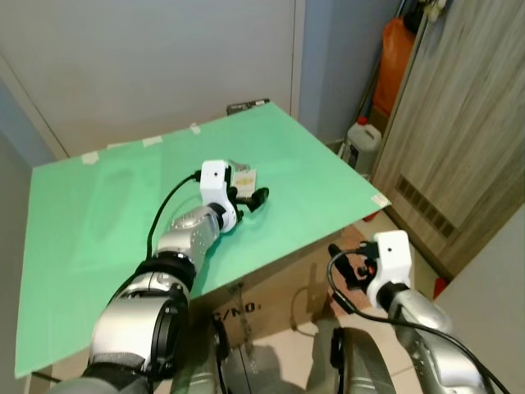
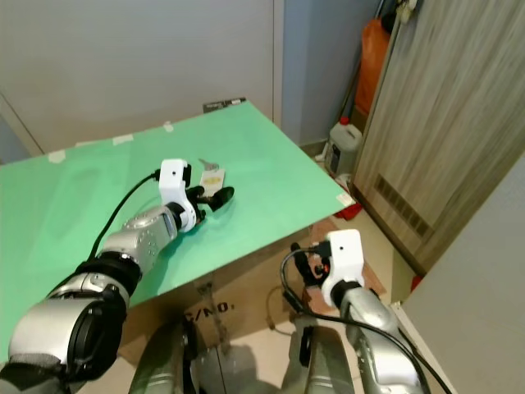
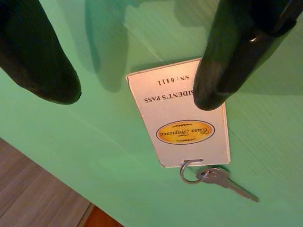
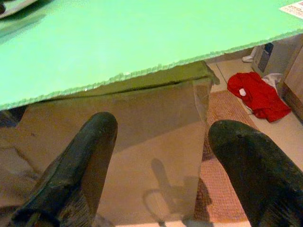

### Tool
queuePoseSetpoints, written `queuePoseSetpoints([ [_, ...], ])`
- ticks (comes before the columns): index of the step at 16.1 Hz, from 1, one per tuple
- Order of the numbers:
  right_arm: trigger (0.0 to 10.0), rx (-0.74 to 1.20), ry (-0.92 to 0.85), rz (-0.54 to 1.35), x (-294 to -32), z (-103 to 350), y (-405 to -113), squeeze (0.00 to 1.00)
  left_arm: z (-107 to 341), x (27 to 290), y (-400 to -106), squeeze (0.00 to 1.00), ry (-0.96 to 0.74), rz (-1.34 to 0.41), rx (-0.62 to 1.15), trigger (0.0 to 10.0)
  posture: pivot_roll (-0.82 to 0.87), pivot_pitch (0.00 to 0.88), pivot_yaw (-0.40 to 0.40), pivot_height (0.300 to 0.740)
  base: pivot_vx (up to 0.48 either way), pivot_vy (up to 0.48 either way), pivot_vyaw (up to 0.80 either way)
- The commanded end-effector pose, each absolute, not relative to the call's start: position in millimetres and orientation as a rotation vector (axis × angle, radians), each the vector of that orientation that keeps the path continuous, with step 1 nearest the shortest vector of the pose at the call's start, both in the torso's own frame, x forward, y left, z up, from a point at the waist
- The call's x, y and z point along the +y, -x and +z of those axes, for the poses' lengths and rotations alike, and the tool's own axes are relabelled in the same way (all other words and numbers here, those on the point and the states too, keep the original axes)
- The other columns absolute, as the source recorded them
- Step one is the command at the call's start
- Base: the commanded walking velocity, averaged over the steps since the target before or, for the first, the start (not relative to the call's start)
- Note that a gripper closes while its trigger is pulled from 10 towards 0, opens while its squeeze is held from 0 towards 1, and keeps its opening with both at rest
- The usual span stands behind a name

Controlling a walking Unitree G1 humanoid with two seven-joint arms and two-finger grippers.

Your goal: Hang keys on a hook

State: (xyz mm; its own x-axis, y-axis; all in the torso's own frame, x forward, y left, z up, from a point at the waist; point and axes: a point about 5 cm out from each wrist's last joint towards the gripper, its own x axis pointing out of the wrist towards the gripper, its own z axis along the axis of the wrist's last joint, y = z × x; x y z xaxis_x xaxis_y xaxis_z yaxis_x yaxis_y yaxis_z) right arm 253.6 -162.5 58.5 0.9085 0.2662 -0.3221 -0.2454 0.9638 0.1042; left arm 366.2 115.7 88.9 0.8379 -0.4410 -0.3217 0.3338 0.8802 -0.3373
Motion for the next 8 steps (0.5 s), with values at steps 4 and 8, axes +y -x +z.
queuePoseSetpoints([
  [4,10.0,0.330,-0.058,0.271,-158.3,52.8,-259.2,0.00,42.3,103.1,-328.7,0.00,0.322,-0.445,0.610,10.0,-0.02,0.000,0.067,0.574,0.000,0.000,0.00],
  [8,10.0,0.325,-0.057,0.276,-157.0,49.5,-262.6,0.00,46.6,78.6,-309.1,0.00,0.307,-0.555,0.601,10.0,-0.02,0.000,0.070,0.574,0.000,0.000,0.00],
])
